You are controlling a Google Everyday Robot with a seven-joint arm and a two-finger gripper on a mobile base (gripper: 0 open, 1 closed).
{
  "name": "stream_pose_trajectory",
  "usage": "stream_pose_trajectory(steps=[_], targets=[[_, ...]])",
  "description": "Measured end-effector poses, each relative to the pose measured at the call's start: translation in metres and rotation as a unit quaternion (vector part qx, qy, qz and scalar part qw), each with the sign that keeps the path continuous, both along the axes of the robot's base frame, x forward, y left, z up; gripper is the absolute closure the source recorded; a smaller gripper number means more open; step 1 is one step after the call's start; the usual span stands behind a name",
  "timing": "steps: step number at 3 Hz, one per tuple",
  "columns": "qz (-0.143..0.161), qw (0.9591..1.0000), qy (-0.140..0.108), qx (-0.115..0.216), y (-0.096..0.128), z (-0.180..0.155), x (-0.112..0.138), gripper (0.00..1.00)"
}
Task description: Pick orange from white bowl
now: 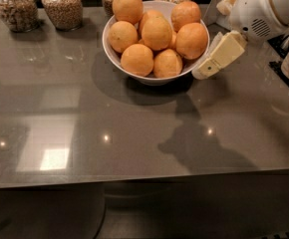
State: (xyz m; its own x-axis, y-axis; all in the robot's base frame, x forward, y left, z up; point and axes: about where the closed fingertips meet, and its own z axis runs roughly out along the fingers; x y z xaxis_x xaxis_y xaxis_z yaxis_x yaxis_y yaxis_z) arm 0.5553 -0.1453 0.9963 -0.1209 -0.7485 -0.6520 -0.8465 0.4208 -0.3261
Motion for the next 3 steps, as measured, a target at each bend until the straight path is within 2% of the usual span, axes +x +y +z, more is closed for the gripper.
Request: stream_pose_trajectory(steps=[1, 2, 3], targets=[[-0.019, 0.9994, -0.006, 0.030, 0.004, -0.008, 0.016, 0.00], [-0.029, 0.9982, -0.024, 0.047, 0.013, -0.014, 0.047, 0.00], [-0.034, 0.9971, -0.050, 0.045, 0.016, -0.017, 0.073, 0.19]])
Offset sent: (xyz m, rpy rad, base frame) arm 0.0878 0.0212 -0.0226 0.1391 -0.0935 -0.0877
